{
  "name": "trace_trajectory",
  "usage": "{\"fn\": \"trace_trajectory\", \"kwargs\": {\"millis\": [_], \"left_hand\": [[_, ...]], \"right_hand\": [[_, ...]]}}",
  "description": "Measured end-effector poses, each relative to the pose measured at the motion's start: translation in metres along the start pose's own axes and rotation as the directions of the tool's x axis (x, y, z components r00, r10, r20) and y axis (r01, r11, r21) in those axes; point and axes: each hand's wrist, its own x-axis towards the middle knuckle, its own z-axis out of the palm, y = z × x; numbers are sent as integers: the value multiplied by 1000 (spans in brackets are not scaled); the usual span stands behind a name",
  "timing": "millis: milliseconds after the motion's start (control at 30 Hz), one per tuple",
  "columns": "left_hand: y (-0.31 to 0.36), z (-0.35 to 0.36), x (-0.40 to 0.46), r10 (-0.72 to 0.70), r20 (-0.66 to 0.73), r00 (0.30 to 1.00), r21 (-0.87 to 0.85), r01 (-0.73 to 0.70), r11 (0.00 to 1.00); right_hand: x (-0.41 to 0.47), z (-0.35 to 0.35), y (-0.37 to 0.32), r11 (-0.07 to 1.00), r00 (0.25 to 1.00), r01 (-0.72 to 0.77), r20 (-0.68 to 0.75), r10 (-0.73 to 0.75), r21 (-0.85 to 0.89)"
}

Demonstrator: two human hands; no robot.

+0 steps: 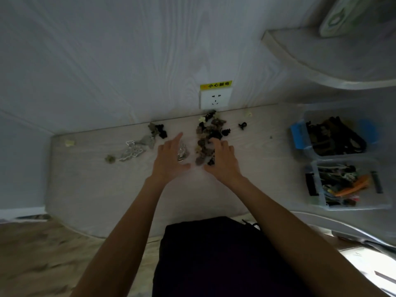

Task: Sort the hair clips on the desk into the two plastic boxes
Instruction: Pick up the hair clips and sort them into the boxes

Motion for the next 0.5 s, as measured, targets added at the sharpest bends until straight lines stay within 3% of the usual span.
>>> {"fn": "trace_trajectory", "kwargs": {"millis": [233,500], "left_hand": [[2,10,4,59,-67,996,-23,-60,998],[-3,12,-7,-23,-128,991,-115,8,993]], "right_hand": [[5,14,-17,966,994,109,41,-102,-233],[5,21,-14,990,992,127,-3,-127,-67]]}}
